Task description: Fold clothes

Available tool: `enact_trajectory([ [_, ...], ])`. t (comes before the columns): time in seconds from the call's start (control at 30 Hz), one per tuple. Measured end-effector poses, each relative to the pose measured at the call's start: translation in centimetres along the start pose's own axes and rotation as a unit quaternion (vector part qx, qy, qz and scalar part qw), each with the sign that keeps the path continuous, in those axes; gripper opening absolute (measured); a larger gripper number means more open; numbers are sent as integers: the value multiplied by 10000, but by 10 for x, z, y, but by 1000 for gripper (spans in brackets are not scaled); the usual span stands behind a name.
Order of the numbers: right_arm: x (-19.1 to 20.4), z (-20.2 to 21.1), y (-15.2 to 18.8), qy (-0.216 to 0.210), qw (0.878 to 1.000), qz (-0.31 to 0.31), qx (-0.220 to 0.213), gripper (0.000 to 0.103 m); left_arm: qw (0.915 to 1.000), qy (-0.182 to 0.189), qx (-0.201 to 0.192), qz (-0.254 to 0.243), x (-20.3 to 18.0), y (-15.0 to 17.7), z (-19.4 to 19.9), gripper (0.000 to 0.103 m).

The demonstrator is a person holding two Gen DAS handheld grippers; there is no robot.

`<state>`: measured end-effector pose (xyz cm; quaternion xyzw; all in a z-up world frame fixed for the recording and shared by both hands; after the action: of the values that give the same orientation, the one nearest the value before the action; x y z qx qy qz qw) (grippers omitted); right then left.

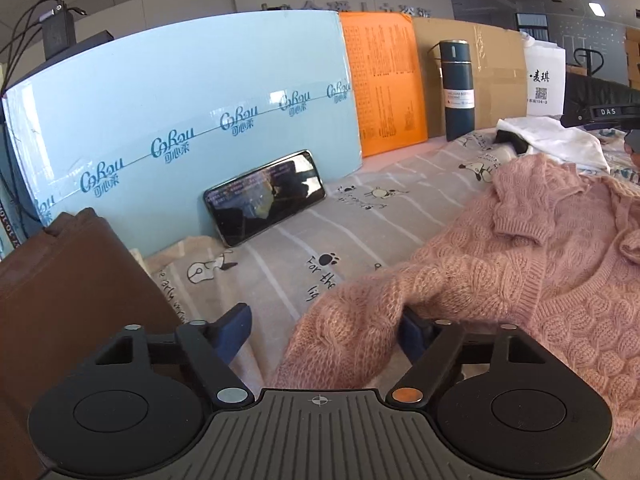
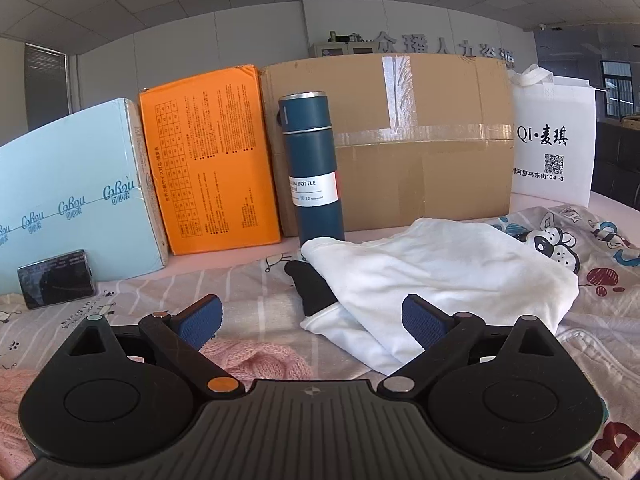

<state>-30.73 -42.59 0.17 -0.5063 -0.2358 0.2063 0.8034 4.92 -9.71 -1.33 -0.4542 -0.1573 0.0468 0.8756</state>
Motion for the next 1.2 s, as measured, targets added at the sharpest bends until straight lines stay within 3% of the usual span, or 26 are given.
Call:
enact_trajectory([
  [0.13,-4,-19,1,-77,9996,-90,240,97,9984,-440,215,-288,-8,20,14,85],
  [0.3,8,-48,12,-353,9969,36,702,97,9908,-856,814,-656,-21,55,44,88],
  [0.43,12,-59,22,-435,9948,69,924,97,9886,-1057,1055,-193,-8,70,84,90],
  [0.53,9,-62,25,-478,9938,-22,1005,97,9883,-1416,555,118,2,65,107,90],
  [0.6,9,-64,27,-510,9929,-62,1068,97,9889,-1296,-74,719,14,56,110,90],
  [0.67,10,-67,31,-478,9916,-70,1202,94,9835,-1071,-532,1359,24,49,102,90],
  [0.7,10,-68,33,-473,9909,-75,1256,93,9838,-936,-527,1436,25,47,91,90],
  [0.77,12,-67,35,-535,9900,-92,1300,79,9923,-769,-200,952,14,46,63,88],
  [0.8,13,-66,36,-554,9896,-75,1324,74,9953,-688,-25,686,8,45,48,86],
  [0.9,18,-61,39,-616,9894,114,1313,48,9979,-371,192,499,1,47,22,20],
  [0.97,23,-57,42,-674,9888,272,1301,30,9978,-410,4,519,0,44,22,16],
  [1.03,26,-51,41,-655,9903,373,1163,19,9961,-365,-348,727,3,38,33,15],
  [1.13,29,-39,38,-572,9937,472,844,15,9916,-225,-688,1069,13,25,46,15],
  [1.2,27,-28,33,-325,9967,523,524,14,9867,-30,-686,1472,25,15,45,16],
])
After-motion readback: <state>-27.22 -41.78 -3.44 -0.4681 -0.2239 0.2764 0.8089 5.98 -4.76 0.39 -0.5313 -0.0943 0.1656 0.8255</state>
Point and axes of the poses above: each gripper's, at about its wrist camera, not at the fingertips, and z roughly against the way its jaws point, x to its left, y to its underside, the point moved 2 cm from there along -z, roughly the way its jaws point, and after that the axes turned 2 degrees about -z, right-handed, at the moved point
